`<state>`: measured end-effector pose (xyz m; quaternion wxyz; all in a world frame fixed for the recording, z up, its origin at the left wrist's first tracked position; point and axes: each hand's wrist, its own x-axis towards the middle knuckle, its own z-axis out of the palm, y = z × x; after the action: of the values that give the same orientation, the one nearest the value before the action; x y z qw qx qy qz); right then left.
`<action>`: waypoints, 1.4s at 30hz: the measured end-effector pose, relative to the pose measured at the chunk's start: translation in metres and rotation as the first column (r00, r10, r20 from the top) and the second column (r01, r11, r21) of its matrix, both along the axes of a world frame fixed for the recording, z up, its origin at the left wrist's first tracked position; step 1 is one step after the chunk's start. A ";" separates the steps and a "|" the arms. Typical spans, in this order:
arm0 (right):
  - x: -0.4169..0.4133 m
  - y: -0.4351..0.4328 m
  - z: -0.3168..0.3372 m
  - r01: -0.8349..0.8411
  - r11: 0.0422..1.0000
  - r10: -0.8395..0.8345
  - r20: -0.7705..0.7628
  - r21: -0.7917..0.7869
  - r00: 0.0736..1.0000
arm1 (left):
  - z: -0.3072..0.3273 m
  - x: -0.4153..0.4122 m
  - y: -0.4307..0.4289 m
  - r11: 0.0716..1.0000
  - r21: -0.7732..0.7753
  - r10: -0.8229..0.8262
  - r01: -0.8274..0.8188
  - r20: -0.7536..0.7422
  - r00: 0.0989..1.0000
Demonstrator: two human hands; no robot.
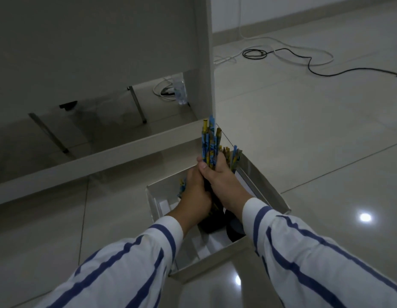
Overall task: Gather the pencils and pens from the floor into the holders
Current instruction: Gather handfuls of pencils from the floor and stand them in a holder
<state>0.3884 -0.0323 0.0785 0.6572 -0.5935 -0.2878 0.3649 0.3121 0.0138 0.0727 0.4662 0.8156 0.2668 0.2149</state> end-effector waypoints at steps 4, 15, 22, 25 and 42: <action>-0.002 -0.004 -0.007 -0.007 1.000 0.006 0.075 0.021 0.997 | -0.012 -0.004 -0.003 0.996 0.066 0.058 -0.059 0.013 0.998; -0.007 -0.009 -0.033 0.009 1.000 -0.009 0.018 -0.016 1.000 | -0.020 -0.012 -0.012 0.991 0.084 0.113 -0.102 -0.140 0.984; -0.007 -0.010 -0.037 0.011 0.998 -0.009 0.046 -0.056 0.999 | -0.033 -0.009 -0.014 0.983 0.080 0.175 -0.164 -0.162 0.971; -0.004 -0.008 -0.040 0.002 0.995 0.001 0.026 -0.100 1.000 | -0.036 -0.007 -0.012 0.986 0.041 0.168 -0.163 -0.174 0.970; 0.007 -0.013 -0.029 -0.158 0.968 0.122 -0.184 -0.194 0.975 | -0.026 -0.011 -0.021 0.980 -0.022 0.192 -0.198 -0.162 0.968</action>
<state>0.3954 -0.0456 0.0499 0.5864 -0.6034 -0.2320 0.4881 0.3007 -0.0068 0.0466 0.4352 0.7911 0.3862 0.1887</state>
